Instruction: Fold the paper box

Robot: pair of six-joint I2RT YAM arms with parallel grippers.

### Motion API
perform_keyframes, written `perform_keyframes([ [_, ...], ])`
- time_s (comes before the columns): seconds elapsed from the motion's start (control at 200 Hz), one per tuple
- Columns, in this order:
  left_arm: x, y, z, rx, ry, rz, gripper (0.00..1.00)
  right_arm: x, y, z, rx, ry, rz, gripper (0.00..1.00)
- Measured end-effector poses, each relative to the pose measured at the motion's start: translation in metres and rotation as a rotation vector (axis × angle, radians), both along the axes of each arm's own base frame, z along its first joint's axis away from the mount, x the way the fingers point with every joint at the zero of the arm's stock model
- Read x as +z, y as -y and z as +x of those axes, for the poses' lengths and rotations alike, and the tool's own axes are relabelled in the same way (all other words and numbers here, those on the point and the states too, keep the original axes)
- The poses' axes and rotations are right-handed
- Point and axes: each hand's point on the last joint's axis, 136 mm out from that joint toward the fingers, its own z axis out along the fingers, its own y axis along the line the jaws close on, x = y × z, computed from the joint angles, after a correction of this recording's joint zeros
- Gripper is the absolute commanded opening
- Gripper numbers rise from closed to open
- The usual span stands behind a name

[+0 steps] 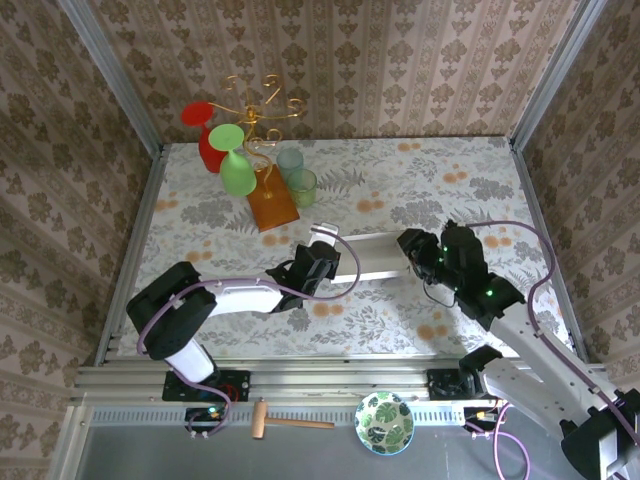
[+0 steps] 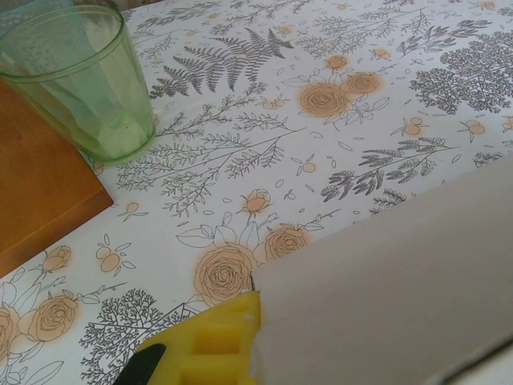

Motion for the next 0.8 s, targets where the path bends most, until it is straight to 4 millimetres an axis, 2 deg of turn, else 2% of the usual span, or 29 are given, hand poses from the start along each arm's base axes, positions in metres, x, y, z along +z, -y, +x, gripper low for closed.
perform_keyframes([
  [0.24, 0.000, 0.000, 0.000, 0.002, 0.005, 0.007, 0.00, -0.010, -0.010, 0.027, -0.163, -0.163, 0.134, 0.45],
  [0.41, 0.000, 0.000, 0.000, -0.001, 0.006, 0.011, 0.00, -0.019, -0.023, 0.046, -0.212, -0.237, 0.189, 0.42],
  [0.605, 0.000, 0.000, 0.000, -0.002, 0.009, 0.015, 0.00, -0.044, -0.030, 0.052, -0.240, -0.322, 0.190, 0.34],
  [0.735, 0.000, 0.000, 0.000, -0.002, 0.009, 0.016, 0.00, -0.048, -0.031, 0.052, -0.245, -0.337, 0.192, 0.26],
  [0.8, 0.000, 0.000, 0.000, -0.002, 0.009, 0.016, 0.00, -0.048, -0.031, 0.052, -0.249, -0.339, 0.199, 0.18],
])
